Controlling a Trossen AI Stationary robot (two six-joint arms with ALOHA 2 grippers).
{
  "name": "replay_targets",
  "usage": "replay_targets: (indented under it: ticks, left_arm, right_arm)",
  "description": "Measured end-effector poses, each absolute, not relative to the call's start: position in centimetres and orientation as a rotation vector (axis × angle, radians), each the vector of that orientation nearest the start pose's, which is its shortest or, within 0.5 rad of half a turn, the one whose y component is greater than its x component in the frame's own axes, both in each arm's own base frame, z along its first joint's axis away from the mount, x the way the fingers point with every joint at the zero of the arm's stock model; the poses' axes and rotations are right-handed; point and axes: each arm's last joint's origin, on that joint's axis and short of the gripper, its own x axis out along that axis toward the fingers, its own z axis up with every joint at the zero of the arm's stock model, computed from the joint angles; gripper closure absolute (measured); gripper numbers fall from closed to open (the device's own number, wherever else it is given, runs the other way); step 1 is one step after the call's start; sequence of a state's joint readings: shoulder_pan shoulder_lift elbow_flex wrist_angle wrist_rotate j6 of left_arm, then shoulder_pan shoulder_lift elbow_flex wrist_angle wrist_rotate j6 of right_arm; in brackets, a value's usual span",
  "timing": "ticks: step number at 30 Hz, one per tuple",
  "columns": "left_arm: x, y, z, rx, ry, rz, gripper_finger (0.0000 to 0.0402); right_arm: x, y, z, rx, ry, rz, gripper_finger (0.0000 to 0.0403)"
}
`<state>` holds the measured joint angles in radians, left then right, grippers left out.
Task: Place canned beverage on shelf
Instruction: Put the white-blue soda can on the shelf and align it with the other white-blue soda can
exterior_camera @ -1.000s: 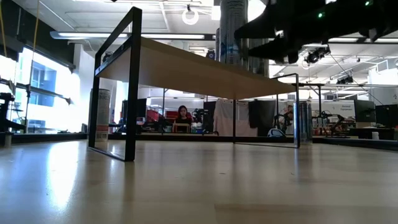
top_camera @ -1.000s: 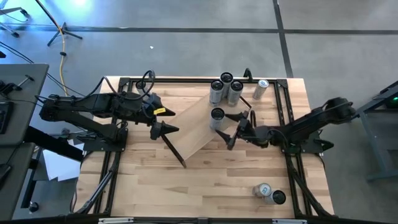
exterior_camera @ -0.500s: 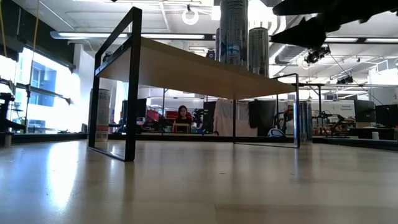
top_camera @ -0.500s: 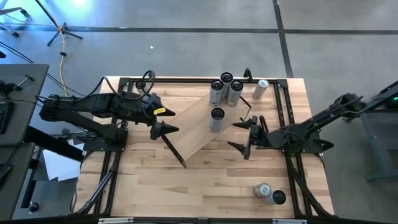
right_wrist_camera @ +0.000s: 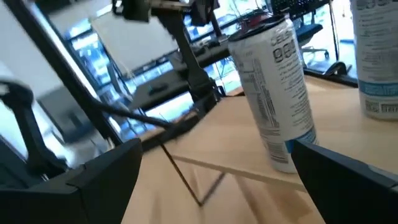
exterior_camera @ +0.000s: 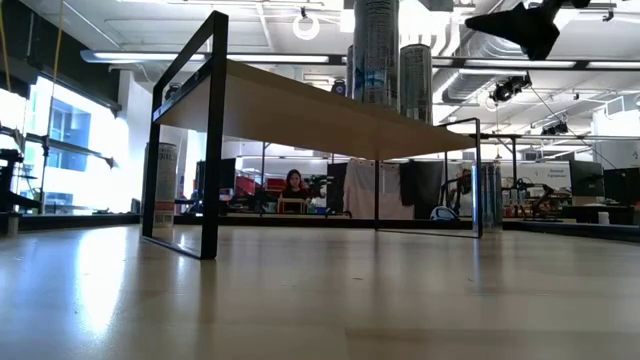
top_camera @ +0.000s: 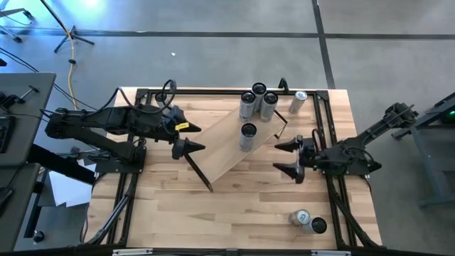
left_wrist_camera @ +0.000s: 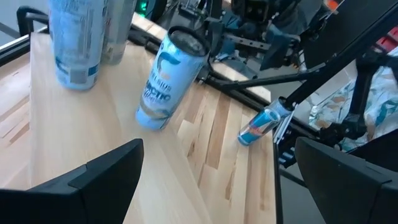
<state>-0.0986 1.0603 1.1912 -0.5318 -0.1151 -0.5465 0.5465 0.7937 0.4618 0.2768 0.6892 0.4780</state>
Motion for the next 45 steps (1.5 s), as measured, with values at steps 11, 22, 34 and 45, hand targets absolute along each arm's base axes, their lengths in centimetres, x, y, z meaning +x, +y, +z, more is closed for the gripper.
replay_targets:
  ticks: [11,22,34,45]
  left_arm:
    - [21.55,-1.80,39.09,-0.502,0.348,0.115,0.0014]
    - [21.55,-1.80,39.08,-0.502,0.349,0.115,0.0014]
    - [21.55,-1.80,39.08,-0.502,0.349,0.115,0.0014]
    - [21.57,-1.80,39.14,-0.490,0.343,0.112,0.0017]
  right_arm:
    - [16.29,7.74,26.17,0.489,0.016,-0.139,0.0004]
    - [16.29,7.80,26.03,0.504,0.033,-0.120,0.0006]
    - [16.29,7.81,26.03,0.472,0.036,-0.115,0.0182]
    - [16.26,7.89,25.50,0.395,0.095,-0.090,0.0379]
